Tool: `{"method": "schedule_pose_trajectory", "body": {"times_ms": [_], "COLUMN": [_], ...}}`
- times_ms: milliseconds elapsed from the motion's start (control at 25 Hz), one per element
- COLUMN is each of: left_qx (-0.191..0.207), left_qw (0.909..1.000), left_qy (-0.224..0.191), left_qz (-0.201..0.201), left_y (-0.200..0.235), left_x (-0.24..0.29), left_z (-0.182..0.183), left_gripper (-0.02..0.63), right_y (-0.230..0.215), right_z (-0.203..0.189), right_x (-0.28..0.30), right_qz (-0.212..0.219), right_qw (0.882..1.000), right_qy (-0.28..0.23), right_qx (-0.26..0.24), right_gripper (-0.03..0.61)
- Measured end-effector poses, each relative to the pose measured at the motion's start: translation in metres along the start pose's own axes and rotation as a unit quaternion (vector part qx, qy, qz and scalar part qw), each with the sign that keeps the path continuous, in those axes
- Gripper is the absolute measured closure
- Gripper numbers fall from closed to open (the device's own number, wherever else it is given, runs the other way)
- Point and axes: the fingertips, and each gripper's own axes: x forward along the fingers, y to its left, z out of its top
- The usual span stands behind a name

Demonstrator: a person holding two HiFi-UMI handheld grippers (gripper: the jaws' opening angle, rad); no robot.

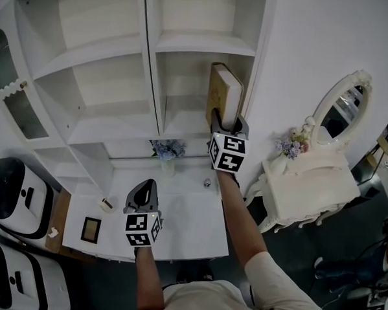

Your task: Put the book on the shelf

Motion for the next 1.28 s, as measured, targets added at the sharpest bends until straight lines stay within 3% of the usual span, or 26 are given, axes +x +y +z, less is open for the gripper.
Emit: {"method": "schedule_pose_trajectory", "body": {"times_ms": [200,960,1280], "left_qx": [-0.007,-0.006,-0.01], "left_qw": [0.9997,0.9982,0.9963], "left_qy": [-0.003,-0.001,-0.001], "left_qz": [0.025,0.06,0.085], "left_y": [0.017,0.051,0.073], "left_x": [-0.01,-0.027,-0.038], "left_z": [0.0,-0.003,-0.004], "left_gripper": [0.597,0.597,0.597], "right_y": [0.003,0.002,-0.003], "right_z": [-0.003,0.003,-0.006], "right_x": [0.019,0.069,0.097], "right_qz": [-0.009,-0.022,-0.026], "right_qw": [1.0,1.0,0.998], "right_qy": [0.016,0.021,0.051], "right_qx": [-0.002,0.0,-0.011], "right_gripper": [0.344,0.344,0.344]}}
